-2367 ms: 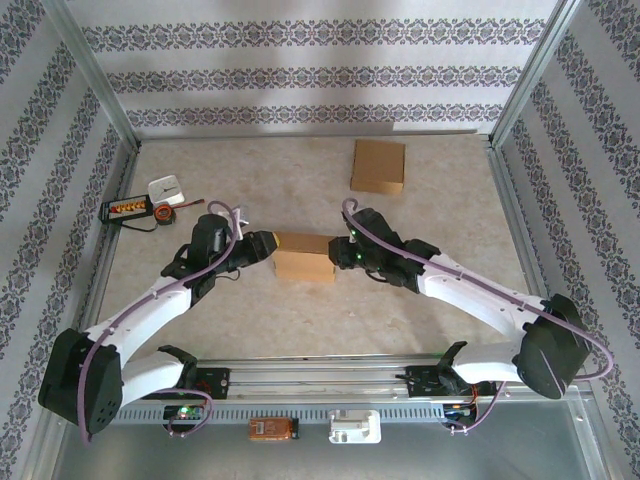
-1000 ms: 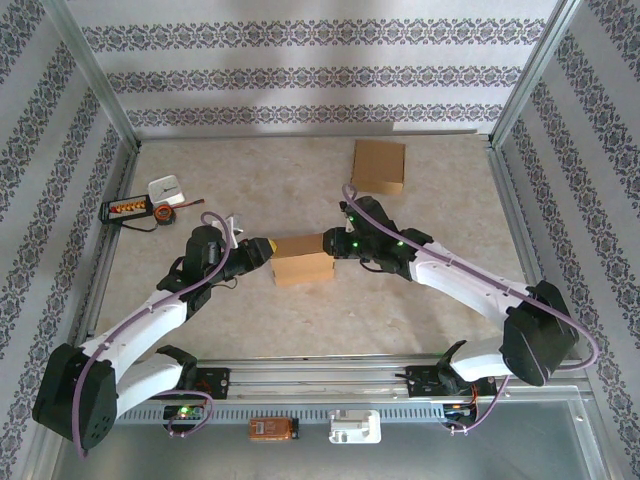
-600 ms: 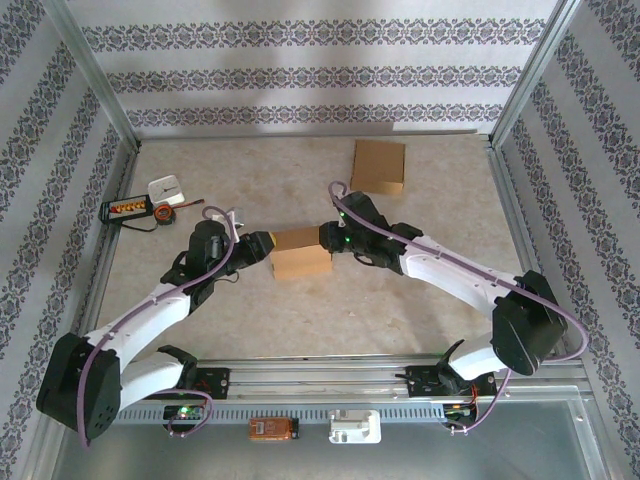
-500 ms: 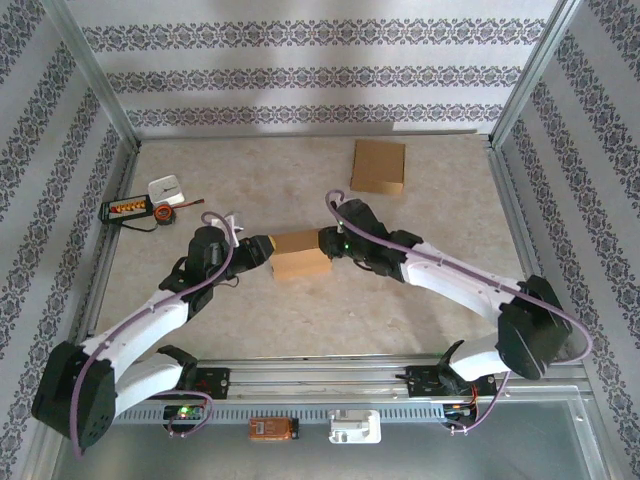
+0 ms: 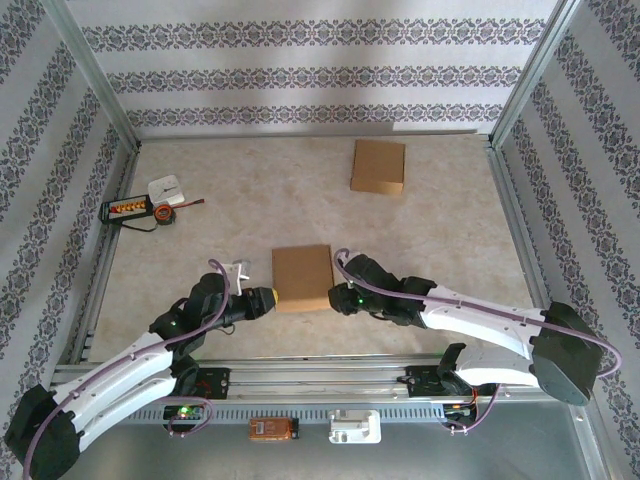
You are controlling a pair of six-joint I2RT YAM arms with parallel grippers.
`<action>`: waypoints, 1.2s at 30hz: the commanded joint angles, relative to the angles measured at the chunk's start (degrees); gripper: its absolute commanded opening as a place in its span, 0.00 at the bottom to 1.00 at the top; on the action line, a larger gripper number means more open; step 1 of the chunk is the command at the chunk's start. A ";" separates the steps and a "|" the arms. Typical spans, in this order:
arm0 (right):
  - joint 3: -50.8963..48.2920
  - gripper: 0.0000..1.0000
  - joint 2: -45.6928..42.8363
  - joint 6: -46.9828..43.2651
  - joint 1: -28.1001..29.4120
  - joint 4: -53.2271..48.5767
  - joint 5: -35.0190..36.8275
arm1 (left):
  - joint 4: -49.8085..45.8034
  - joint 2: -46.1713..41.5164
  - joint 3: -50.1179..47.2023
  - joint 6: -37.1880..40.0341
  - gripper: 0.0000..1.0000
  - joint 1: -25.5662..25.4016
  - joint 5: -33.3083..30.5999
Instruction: Fold the paper box
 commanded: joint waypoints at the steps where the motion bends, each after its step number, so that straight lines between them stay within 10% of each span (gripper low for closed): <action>1: 0.35 0.36 0.21 2.27 0.24 -1.28 -3.82 | -2.55 -0.91 -0.15 -0.70 0.33 -0.86 -1.37; 10: 8.84 0.65 5.40 5.17 -6.18 -2.29 -4.14 | -1.87 0.68 2.77 -1.50 0.75 -0.86 -10.33; 15: 11.35 0.73 13.32 5.63 -9.94 -1.61 -11.13 | 2.21 6.04 3.50 -2.84 0.81 -0.77 -15.40; 22: 11.98 0.71 21.41 7.30 -10.08 -0.41 -17.82 | 10.76 18.26 4.69 -5.68 0.78 -0.77 -6.74; 30: 10.85 0.51 23.00 10.00 -9.26 4.16 -18.97 | 22.66 30.15 4.91 -10.64 0.41 -0.77 -0.27; 36: 15.74 0.51 25.91 9.66 -12.25 7.16 -13.12 | 25.25 37.48 11.81 -5.37 0.38 1.45 -2.27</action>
